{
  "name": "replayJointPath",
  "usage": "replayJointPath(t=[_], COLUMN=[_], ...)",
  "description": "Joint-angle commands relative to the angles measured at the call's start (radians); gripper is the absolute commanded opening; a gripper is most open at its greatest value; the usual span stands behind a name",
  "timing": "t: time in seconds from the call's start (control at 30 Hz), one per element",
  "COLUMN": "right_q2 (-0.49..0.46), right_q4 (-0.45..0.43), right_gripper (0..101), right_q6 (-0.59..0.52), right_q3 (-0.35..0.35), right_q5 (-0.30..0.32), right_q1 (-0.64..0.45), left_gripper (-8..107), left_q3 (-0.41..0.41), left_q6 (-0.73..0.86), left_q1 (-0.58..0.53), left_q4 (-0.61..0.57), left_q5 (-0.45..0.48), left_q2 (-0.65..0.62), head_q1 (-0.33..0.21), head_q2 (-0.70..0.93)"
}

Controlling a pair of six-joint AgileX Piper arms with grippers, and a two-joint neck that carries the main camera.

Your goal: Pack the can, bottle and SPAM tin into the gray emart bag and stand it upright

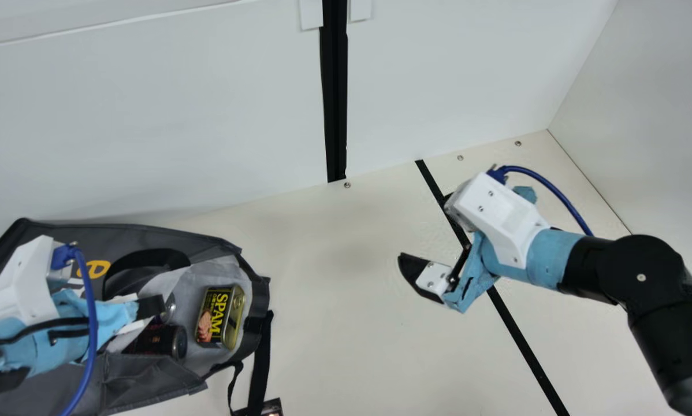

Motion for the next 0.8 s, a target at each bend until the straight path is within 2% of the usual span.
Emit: replayJointPath(t=[0.0, 0.43, 0.77], right_q2=[-0.012, -0.084, -0.124], right_q4=[-0.04, -0.269, -0.492], right_gripper=[95, 95, 95], right_q6=[0.046, 0.261, 0.497], right_q3=[-0.002, -0.028, -0.065], right_q5=[-0.011, -0.033, 0.004], right_q1=[-0.012, -0.092, -0.121], left_gripper=[-8, -8, -8], left_q3=[0.0, 0.0, 0.0], left_q6=[0.0, 0.0, 0.0], left_q1=[0.0, 0.0, 0.0], left_q4=[0.0, 0.0, 0.0], left_q5=[0.0, 0.0, 0.0], left_q2=[0.0, 0.0, 0.0], head_q1=[-0.023, -0.023, -0.023], head_q2=[-0.002, -0.002, -0.002])
